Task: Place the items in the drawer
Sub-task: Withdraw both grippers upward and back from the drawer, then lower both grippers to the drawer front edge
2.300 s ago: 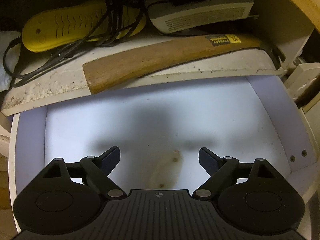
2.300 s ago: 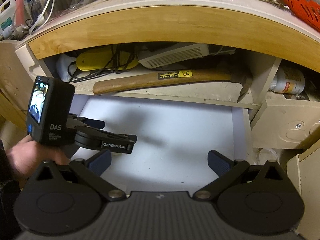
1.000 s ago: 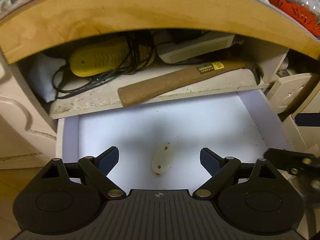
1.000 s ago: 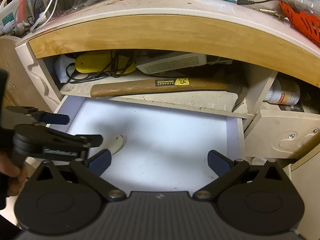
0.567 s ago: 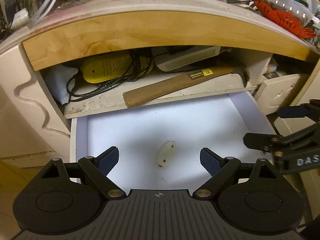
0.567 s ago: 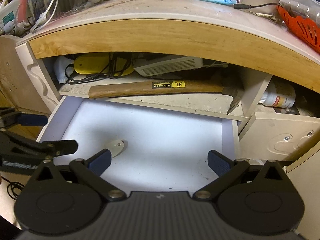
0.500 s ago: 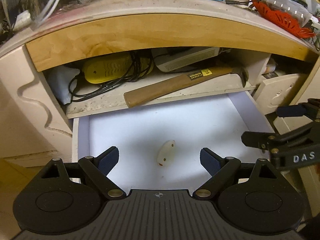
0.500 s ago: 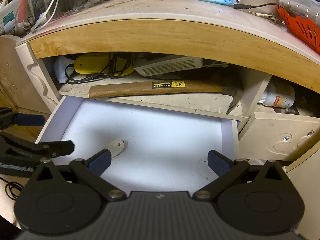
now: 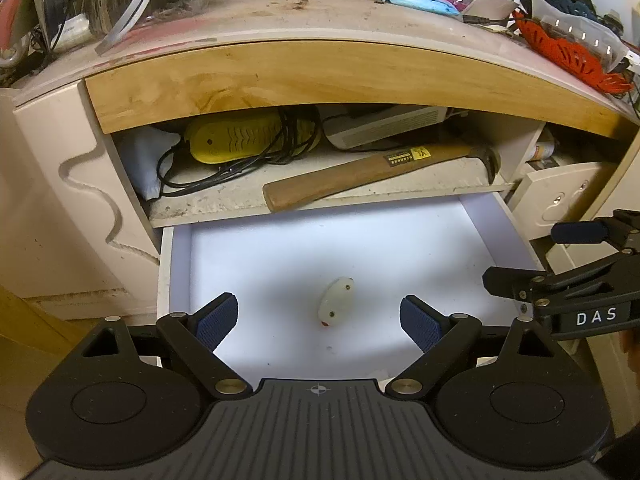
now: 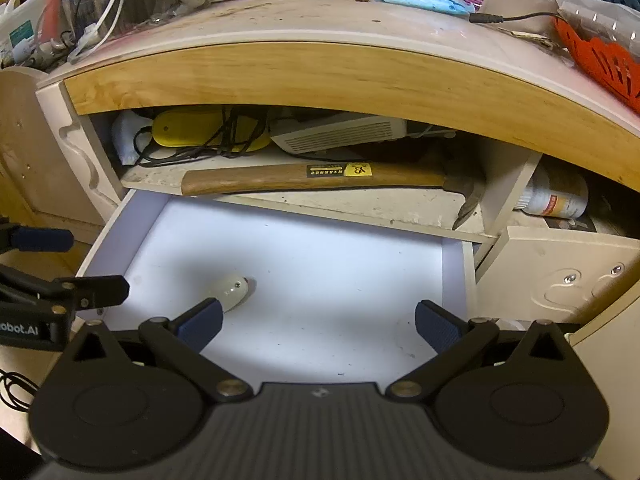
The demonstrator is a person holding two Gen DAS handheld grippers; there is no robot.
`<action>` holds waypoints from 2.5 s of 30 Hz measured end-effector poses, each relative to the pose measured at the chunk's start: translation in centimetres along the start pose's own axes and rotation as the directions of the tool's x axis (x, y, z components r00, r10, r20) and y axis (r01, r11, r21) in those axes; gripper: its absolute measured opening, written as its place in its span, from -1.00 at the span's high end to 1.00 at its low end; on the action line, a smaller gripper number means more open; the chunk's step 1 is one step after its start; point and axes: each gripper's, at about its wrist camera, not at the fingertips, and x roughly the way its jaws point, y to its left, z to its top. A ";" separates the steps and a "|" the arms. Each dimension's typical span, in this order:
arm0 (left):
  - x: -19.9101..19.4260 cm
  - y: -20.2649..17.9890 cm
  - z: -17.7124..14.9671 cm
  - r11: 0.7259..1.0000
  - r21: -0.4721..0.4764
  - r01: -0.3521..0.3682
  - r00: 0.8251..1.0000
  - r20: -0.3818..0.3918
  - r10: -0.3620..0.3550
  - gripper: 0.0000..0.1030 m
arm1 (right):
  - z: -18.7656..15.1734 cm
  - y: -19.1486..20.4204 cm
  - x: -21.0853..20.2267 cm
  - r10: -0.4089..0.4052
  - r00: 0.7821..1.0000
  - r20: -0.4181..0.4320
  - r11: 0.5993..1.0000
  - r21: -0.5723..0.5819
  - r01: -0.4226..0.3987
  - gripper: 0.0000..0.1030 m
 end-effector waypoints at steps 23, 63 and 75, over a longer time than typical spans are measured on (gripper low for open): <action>-1.9 0.2 -1.7 0.987 -0.014 -0.160 0.986 -0.042 0.159 -0.74 | -1.4 -0.4 -2.7 -0.051 0.998 -0.022 0.998 0.029 0.052 -1.00; 3.2 1.3 -6.0 0.986 -0.131 -0.102 0.944 -0.326 0.054 -0.74 | -5.7 -0.4 1.9 -0.018 0.955 -0.296 0.999 0.038 0.031 -0.99; 4.7 1.1 -6.7 0.987 -0.131 -0.093 0.933 -0.358 0.041 -0.74 | -5.9 -0.5 3.1 -0.021 0.946 -0.324 0.998 0.042 0.036 -0.99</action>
